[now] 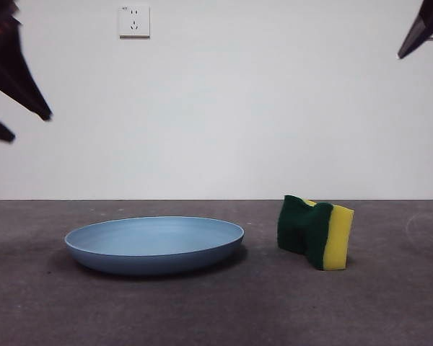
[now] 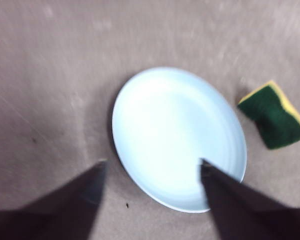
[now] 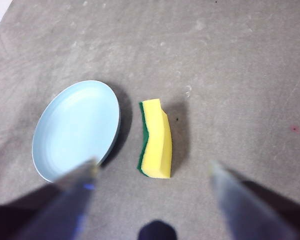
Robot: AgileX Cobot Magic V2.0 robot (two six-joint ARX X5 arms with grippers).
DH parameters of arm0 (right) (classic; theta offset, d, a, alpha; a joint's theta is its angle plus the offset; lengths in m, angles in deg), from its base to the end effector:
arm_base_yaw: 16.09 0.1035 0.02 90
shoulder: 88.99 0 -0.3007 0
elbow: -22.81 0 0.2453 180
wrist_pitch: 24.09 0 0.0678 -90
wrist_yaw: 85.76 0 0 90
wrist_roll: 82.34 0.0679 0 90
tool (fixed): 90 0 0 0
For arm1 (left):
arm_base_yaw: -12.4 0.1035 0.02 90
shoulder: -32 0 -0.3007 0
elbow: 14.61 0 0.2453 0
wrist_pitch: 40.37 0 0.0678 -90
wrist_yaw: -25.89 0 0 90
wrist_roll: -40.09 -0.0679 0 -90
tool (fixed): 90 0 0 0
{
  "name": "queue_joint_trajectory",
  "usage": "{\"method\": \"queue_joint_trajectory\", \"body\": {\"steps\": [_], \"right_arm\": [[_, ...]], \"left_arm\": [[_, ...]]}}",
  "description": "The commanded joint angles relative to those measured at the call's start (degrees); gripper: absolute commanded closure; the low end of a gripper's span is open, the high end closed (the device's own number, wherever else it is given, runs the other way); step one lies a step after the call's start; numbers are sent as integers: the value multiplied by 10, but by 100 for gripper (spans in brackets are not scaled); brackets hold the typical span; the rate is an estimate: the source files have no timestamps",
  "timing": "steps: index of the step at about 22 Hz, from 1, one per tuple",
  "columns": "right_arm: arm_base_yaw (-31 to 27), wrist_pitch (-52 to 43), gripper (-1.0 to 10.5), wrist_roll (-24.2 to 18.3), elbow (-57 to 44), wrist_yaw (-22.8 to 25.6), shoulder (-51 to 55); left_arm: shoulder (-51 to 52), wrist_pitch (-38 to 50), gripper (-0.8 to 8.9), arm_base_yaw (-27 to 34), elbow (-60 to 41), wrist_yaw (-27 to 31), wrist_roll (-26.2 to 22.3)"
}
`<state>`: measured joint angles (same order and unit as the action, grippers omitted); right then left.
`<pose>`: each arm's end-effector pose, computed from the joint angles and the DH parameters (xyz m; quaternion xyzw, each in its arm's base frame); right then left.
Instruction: Pick up the plate,pick up the cloth,clean the plate with the cloth
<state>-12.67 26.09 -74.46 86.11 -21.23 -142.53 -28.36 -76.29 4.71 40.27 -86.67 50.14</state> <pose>0.1793 0.0400 0.3032 0.1284 0.3544 0.2102 0.9021 0.2080 -0.0544 0.2551 -0.1247 0.3705 -0.2124 0.8956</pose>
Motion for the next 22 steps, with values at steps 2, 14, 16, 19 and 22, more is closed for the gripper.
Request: {"method": "queue_joint_trajectory", "body": {"steps": [2, 14, 16, 19, 22], "right_arm": [[2, -3, 446, -6, 2, -1, -1], [2, 6, 446, -6, 2, 0, -1], [2, 7, 446, -6, 2, 0, -1], [2, 7, 446, -5, 2, 0, -1], [2, 7, 447, -4, 2, -1, -1]], "left_arm": [[-90, 2, 405, -16, 51, 4, -22], [-371, -26, 408, -72, 209, 125, -71], [-395, -23, 409, -75, 209, 124, -71], [-421, -23, 409, -77, 209, 124, -71], [-423, -21, 632, -77, 209, 124, -72]]}}
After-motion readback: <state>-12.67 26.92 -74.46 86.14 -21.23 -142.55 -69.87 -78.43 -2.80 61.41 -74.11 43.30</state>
